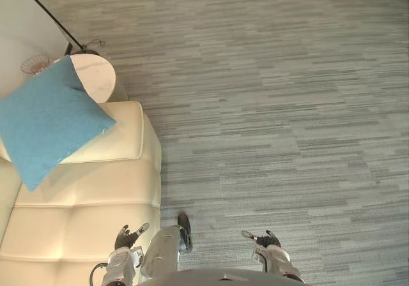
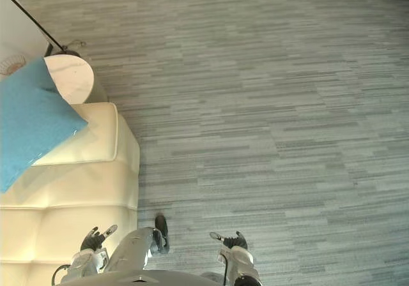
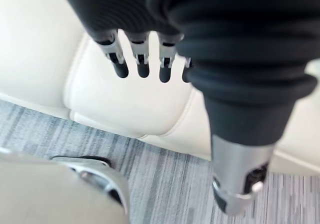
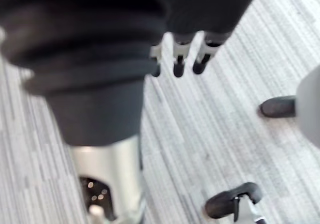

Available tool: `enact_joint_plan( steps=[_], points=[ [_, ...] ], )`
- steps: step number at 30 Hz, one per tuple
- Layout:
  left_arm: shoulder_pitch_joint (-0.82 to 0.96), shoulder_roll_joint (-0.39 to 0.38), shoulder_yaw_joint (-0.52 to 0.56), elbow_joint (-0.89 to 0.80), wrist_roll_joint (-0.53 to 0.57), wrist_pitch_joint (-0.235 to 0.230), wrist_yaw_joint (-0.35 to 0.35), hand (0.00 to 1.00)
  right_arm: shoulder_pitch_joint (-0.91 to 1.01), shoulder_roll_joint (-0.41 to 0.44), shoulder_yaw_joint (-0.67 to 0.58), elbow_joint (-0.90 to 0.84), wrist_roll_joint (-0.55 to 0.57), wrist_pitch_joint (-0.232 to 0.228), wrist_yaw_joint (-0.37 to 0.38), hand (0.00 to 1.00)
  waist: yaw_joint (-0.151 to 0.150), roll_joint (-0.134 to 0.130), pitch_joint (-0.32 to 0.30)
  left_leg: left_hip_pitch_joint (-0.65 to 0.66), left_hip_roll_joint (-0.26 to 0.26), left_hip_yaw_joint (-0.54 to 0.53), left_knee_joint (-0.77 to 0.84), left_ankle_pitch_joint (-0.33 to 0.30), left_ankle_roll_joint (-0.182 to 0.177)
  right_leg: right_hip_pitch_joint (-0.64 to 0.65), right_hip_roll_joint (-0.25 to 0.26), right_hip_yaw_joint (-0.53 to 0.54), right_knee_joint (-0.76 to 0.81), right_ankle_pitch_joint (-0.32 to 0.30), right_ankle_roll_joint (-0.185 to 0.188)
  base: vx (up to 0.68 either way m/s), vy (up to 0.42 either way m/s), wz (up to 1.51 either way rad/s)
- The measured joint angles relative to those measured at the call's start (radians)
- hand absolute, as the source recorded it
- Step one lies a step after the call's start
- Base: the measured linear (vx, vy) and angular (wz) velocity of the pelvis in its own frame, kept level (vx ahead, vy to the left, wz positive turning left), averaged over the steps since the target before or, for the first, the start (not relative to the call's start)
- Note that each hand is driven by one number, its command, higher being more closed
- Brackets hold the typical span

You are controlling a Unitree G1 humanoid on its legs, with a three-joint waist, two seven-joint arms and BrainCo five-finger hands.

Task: Pick up cushions and gather them together orderly.

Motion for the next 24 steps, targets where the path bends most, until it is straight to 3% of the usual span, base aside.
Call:
enact_joint_plan(
  steps=[2,3,5,6,7,8,9,11,12,13,14,17,18,19,21,23,24],
  points=[
    [0.001,0.032,-0.016,0.051,0.000,0.011,0.007,0.00,0.001,0.002,0.005,0.014,-0.001,0.000,0.009,0.00,-0.018,-0.013,-0.002,0.127,-0.029,-0.021,0.001,-0.060,0.013,-0.133,-0.043,0.046,0.467,0.065,0.104,0.66,0.126,0.36],
    [0.006,0.033,-0.016,0.057,0.000,0.011,0.008,0.00,0.002,0.003,0.007,0.013,-0.001,0.000,0.011,0.00,-0.022,-0.013,-0.001,0.156,-0.032,-0.027,-0.002,-0.066,0.016,-0.156,-0.050,0.037,0.536,0.065,0.098,0.68,0.068,0.32],
    [0.037,0.027,-0.003,0.064,-0.008,0.016,0.015,0.00,0.006,0.002,0.007,0.006,-0.002,-0.006,0.014,0.00,-0.024,0.003,0.001,0.303,-0.035,-0.049,-0.062,-0.076,0.022,-0.268,-0.086,-0.042,0.684,0.034,0.016,0.49,-0.002,0.10],
    [0.038,0.026,0.002,0.066,-0.008,0.017,0.015,0.00,0.006,0.002,0.007,0.003,-0.002,-0.007,0.014,0.00,-0.026,0.003,-0.003,0.325,-0.035,-0.064,-0.080,-0.076,0.023,-0.291,-0.088,-0.058,0.681,0.024,0.002,0.46,-0.065,0.25],
    [0.038,0.024,0.009,0.068,-0.017,0.019,0.017,0.00,0.005,-0.003,0.007,-0.007,-0.002,-0.009,0.015,0.00,-0.028,0.003,0.000,0.398,-0.029,-0.101,-0.138,-0.077,0.021,-0.353,-0.076,-0.093,0.604,-0.012,-0.042,0.38,-0.086,0.33],
    [0.037,0.021,0.012,0.067,-0.019,0.018,0.017,0.00,0.006,-0.005,0.006,-0.010,-0.002,-0.009,0.015,0.00,-0.033,0.004,0.000,0.419,-0.022,-0.112,-0.155,-0.077,0.021,-0.368,-0.068,-0.100,0.555,-0.025,-0.046,0.55,-0.192,0.66],
    [0.032,0.016,0.020,0.065,-0.028,0.018,0.020,0.00,0.017,-0.011,0.006,-0.025,-0.002,-0.009,0.014,0.00,-0.043,0.005,0.001,0.452,-0.008,-0.157,-0.181,-0.077,0.021,-0.412,-0.031,-0.078,0.377,-0.034,-0.042,0.44,-0.197,0.85],
    [0.025,0.009,0.024,0.065,-0.036,0.017,0.028,0.00,0.020,-0.017,0.005,-0.026,-0.002,-0.008,0.014,0.00,-0.059,0.006,0.000,0.460,0.012,-0.212,-0.193,-0.080,0.007,-0.444,0.021,0.034,0.141,0.010,-0.021,0.43,-0.287,1.16],
    [0.023,0.006,0.024,0.063,-0.037,0.010,0.031,0.00,0.042,-0.015,-0.007,-0.025,0.001,-0.009,0.012,0.00,-0.073,-0.006,-0.006,0.462,0.009,-0.264,-0.200,-0.109,-0.060,-0.437,0.040,0.167,-0.092,0.113,0.015,0.37,-0.307,1.23],
    [0.024,0.006,0.033,0.060,-0.037,0.010,0.033,0.00,0.052,-0.015,-0.018,-0.025,0.003,-0.009,0.012,0.00,-0.074,-0.012,-0.008,0.471,0.009,-0.286,-0.202,-0.129,-0.092,-0.436,0.035,0.183,-0.115,0.188,0.037,0.41,-0.329,1.46],
    [0.020,-0.031,0.056,0.061,-0.038,0.010,0.036,0.00,0.043,-0.045,-0.022,-0.024,-0.002,-0.007,0.012,0.00,-0.057,0.028,-0.011,0.495,0.055,-0.339,-0.210,-0.161,-0.137,-0.435,0.046,0.136,-0.038,0.215,0.010,0.33,-0.260,0.82],
    [0.023,-0.075,0.080,0.037,-0.038,0.007,0.039,0.00,0.038,-0.047,-0.012,-0.024,-0.001,-0.007,0.010,0.00,-0.050,0.047,-0.014,0.410,0.083,-0.370,-0.078,-0.111,-0.165,-0.419,0.021,0.044,0.021,0.128,-0.020,0.37,-0.339,1.04],
    [0.019,-0.088,0.098,0.030,-0.039,0.008,0.036,0.00,0.038,-0.046,-0.012,-0.029,-0.001,-0.009,0.010,0.00,-0.050,0.069,-0.016,0.324,0.112,-0.351,0.099,-0.063,-0.180,-0.364,0.018,-0.021,0.003,0.109,-0.039,0.31,-0.285,1.14],
    [0.019,-0.088,0.103,0.027,-0.043,0.008,0.035,0.00,0.037,-0.047,-0.011,-0.030,-0.001,-0.008,0.010,0.00,-0.046,0.067,-0.013,0.293,0.128,-0.336,0.158,-0.040,-0.185,-0.342,0.015,-0.040,-0.007,0.104,-0.046,0.28,-0.229,1.04],
    [0.024,-0.088,0.104,0.005,-0.067,0.006,0.034,0.00,0.042,-0.039,0.013,-0.025,0.002,-0.009,0.009,0.00,-0.027,0.063,-0.010,0.205,0.190,-0.195,0.305,-0.038,-0.175,-0.221,0.008,-0.130,-0.085,0.094,-0.059,0.22,-0.171,0.86],
    [0.025,-0.085,0.077,-0.003,-0.076,-0.001,0.034,0.00,0.046,-0.037,0.013,-0.024,0.003,-0.009,0.008,0.00,-0.027,0.063,-0.010,0.166,0.197,-0.092,0.268,-0.051,-0.156,-0.159,-0.009,-0.203,-0.135,0.096,-0.054,0.20,-0.079,1.14],
    [0.026,-0.078,0.054,-0.002,-0.076,-0.009,0.033,0.00,0.049,-0.037,0.005,-0.022,0.005,-0.008,0.009,0.00,-0.026,0.063,-0.010,0.151,0.194,-0.017,0.173,-0.048,-0.154,-0.134,-0.021,-0.253,-0.157,0.096,-0.044,0.19,-0.009,1.19]
  ],
)
